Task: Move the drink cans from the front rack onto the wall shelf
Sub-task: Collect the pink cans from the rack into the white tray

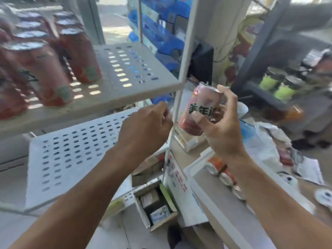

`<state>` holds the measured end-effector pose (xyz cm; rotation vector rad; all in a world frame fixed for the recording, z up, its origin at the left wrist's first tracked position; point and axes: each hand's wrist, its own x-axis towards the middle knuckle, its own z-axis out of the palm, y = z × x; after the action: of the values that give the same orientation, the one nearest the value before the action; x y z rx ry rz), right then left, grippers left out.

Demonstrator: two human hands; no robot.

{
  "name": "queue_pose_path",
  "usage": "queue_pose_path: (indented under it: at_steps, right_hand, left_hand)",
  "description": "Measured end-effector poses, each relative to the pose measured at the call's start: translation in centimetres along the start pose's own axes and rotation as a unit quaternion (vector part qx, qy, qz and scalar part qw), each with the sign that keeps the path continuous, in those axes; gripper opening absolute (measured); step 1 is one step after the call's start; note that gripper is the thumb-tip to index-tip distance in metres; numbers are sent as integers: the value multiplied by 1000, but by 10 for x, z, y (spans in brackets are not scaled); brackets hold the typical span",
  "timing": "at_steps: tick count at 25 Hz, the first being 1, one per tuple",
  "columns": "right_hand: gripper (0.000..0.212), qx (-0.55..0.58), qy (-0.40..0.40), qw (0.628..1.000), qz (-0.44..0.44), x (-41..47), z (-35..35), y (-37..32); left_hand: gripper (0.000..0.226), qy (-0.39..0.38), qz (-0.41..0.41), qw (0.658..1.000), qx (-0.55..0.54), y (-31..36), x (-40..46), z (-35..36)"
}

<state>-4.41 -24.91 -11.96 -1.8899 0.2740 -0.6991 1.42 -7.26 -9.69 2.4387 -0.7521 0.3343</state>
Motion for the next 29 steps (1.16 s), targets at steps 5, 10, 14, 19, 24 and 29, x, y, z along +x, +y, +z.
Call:
queue_pose_path:
  at_steps: [5,10,14,19,24,29]
  right_hand:
    - [87,-49,58,977,200,-23,-43,88]
    - [76,-68,37,916,394,-69,-40,175]
    - [92,-12,29,872,489,-95,-30,221]
    - [76,33,40,854,518,-95,-22,238]
    - [77,63,45,843,533,-91,-16,240]
    - [81,12,40,871,490,-101,-13,242]
  left_hand:
    - [20,-97,49,994,-18,25,5,70]
    - [22,-187,47,981,-10,32,4,125]
    - [24,-242,42,969,26,31,4,157]
    - [23,-280,47,958,33,34,7,179]
    - [23,-300,31,953,30,39,10,194]
    - [22,-295,28,955,19,40,15,191]
